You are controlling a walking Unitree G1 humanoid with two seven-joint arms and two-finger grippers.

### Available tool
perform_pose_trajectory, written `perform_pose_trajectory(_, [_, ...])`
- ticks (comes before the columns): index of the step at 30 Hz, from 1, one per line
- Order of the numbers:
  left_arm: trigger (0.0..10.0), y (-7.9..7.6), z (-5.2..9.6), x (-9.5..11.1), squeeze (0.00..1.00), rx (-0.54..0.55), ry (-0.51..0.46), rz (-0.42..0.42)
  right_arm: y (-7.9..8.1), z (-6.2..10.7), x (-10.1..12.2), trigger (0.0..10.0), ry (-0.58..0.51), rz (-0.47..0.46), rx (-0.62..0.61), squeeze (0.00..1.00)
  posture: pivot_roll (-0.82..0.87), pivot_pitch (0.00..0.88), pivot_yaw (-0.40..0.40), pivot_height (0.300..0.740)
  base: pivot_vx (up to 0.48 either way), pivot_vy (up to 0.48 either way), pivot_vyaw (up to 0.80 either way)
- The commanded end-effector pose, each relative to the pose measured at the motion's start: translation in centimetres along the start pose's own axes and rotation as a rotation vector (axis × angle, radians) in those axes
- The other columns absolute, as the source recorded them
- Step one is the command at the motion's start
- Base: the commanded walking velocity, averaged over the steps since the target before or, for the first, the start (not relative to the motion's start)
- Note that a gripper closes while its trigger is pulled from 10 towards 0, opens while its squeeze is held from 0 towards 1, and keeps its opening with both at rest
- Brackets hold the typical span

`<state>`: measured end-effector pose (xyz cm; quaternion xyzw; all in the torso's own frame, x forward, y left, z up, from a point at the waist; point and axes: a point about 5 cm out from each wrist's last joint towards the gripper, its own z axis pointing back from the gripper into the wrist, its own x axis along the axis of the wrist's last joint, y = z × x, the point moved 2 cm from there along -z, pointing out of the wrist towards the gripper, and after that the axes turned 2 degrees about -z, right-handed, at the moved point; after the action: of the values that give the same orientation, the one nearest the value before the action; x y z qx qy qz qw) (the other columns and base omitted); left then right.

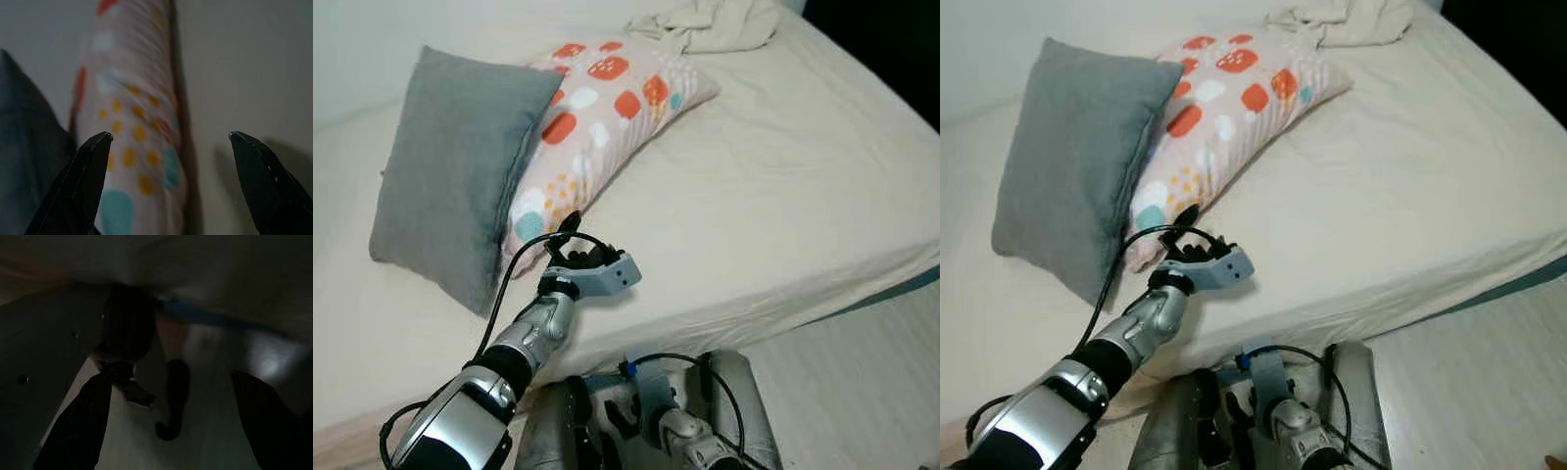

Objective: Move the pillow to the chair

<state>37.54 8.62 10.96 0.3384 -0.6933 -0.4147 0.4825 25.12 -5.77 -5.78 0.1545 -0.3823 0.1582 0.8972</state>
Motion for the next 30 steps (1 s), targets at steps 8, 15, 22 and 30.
perform_pose_trajectory(8, [10.0, 1.1, 0.2, -4.2, 0.00, -0.030, 0.179, -0.035, 3.3, 0.5, -4.0, 10.0, 0.082, -0.129, 0.045, 0.00, -0.08, 0.558, 0.233, 0.606, 0.000, 0.000, 0.00])
perform_pose_trajectory(15, [10.0, 3.8, -1.2, -4.3, 0.00, 0.057, 0.179, 0.020, 3.8, 0.4, -3.9, 10.0, 0.064, -0.130, 0.053, 0.00, -0.09, 0.575, 0.243, 0.606, 0.000, 0.000, 0.00])
perform_pose_trajectory(22, [10.0, 4.4, -1.8, -4.1, 0.00, 0.060, 0.174, -0.008, 4.1, 0.3, -3.3, 10.0, 0.035, -0.145, 0.056, 0.00, -0.10, 0.588, 0.248, 0.606, 0.000, 0.000, 0.00])
perform_pose_trajectory(30, [0.0, 4.6, -1.8, -4.9, 0.00, 0.061, 0.251, 0.043, 4.3, 0.3, -2.7, 10.0, 0.004, -0.152, 0.059, 0.00, -0.13, 0.594, 0.241, 0.606, 0.000, 0.000, 0.00])
